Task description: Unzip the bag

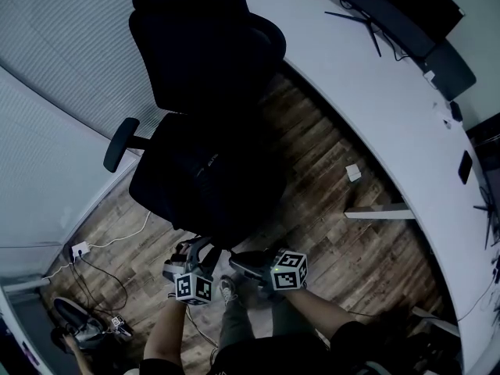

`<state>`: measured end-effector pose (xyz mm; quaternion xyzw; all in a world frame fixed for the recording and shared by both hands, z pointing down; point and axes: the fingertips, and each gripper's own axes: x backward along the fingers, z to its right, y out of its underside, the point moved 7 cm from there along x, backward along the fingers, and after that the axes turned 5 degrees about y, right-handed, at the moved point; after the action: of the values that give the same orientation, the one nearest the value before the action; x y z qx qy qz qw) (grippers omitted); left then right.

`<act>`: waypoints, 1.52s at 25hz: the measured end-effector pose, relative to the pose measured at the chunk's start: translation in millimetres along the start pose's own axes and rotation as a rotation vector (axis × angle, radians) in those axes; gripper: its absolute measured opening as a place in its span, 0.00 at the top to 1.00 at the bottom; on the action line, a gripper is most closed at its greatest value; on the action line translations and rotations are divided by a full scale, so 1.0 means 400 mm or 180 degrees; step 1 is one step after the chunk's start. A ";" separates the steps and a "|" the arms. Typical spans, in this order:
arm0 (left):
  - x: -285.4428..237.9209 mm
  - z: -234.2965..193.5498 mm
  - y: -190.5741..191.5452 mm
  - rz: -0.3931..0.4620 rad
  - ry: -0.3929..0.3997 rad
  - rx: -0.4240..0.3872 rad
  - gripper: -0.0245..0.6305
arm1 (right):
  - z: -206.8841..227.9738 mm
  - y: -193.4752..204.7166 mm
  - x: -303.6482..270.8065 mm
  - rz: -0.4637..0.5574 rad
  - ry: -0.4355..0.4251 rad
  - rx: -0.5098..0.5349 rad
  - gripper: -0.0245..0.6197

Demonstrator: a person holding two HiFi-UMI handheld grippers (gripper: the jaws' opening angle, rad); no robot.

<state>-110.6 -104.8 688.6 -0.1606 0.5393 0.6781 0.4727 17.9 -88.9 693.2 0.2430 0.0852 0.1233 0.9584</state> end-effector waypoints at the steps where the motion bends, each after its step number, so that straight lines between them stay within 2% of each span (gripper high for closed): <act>1: -0.001 0.001 0.002 -0.0012 -0.0022 -0.0045 0.73 | -0.001 -0.003 -0.002 0.0013 -0.0012 -0.0029 0.89; 4: 0.004 0.000 0.001 -0.0040 -0.0099 -0.0074 0.77 | -0.007 -0.015 -0.005 0.0054 -0.0047 -0.0118 0.89; 11: 0.020 -0.013 -0.016 -0.0087 -0.0162 0.0061 0.81 | -0.024 -0.042 0.005 0.0138 -0.0123 -0.0330 0.89; 19: 0.035 -0.022 -0.025 -0.0172 -0.0266 0.0171 0.84 | -0.036 -0.081 0.024 0.0359 -0.0287 -0.0724 0.89; 25: 0.031 -0.023 -0.040 -0.0275 -0.0319 0.0162 0.85 | -0.034 -0.114 0.049 0.0394 -0.0346 -0.0816 0.89; 33: 0.027 -0.031 -0.062 -0.0318 -0.0382 0.0353 0.86 | -0.016 -0.165 0.088 0.0387 -0.0349 -0.0848 0.89; 38: 0.023 -0.030 -0.060 -0.0374 -0.0438 0.0384 0.86 | -0.006 -0.191 0.104 0.0368 -0.0362 -0.0865 0.89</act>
<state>-99.2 -111.9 663.8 -0.1163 0.5351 0.6250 0.5564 72.2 -141.4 649.5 0.1221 -0.0008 0.1747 0.9770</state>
